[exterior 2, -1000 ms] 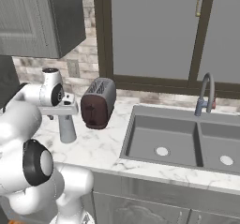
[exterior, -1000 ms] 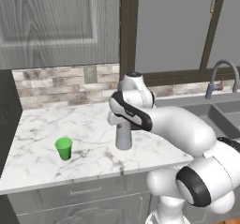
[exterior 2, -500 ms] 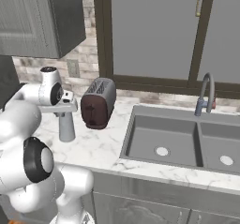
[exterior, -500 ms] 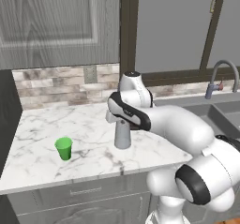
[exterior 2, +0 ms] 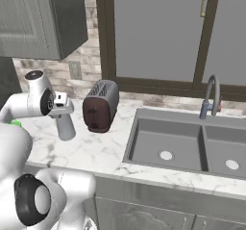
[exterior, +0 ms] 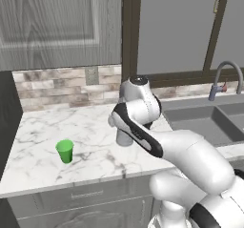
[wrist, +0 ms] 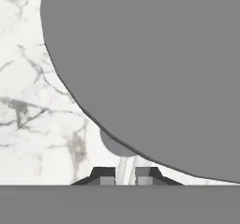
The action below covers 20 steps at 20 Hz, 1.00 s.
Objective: Place the pitcher and cup on the dining counter for serving.
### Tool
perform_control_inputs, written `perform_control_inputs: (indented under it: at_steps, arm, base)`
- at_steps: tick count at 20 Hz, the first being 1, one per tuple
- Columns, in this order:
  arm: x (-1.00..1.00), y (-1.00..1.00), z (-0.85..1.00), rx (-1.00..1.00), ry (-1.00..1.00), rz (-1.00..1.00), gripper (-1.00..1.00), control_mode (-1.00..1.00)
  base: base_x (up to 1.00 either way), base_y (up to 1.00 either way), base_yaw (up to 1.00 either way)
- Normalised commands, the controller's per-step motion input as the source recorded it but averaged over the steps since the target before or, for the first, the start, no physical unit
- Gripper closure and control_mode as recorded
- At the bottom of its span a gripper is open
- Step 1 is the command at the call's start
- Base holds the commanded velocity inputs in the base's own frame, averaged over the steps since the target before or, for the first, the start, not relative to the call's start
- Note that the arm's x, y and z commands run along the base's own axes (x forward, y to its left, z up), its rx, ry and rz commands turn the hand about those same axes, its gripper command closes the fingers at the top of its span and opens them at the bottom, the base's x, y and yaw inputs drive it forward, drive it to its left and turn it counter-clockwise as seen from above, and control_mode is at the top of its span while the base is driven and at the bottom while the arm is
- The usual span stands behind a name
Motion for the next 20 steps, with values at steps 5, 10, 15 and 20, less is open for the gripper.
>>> perform_control_inputs:
  at_steps: [5, 10, 15, 20]
  arm:
    - [-0.66, 0.0, 0.62, 0.0, -0.35, 0.0, 1.0, -1.0]
    - [-0.56, -0.14, 0.83, 0.0, -0.24, 0.0, 1.0, -1.0]
    - [-0.3, -0.23, 0.33, 0.03, -0.11, 0.02, 1.0, -1.0]
    - [0.0, 0.0, 0.0, 0.0, 0.0, 0.0, 1.0, 1.0]
  base:
    - [0.0, 0.0, 0.0]
    - [0.0, 0.0, 0.0]
    - [0.0, 0.0, 0.0]
    - [-0.05, -0.03, 0.0]
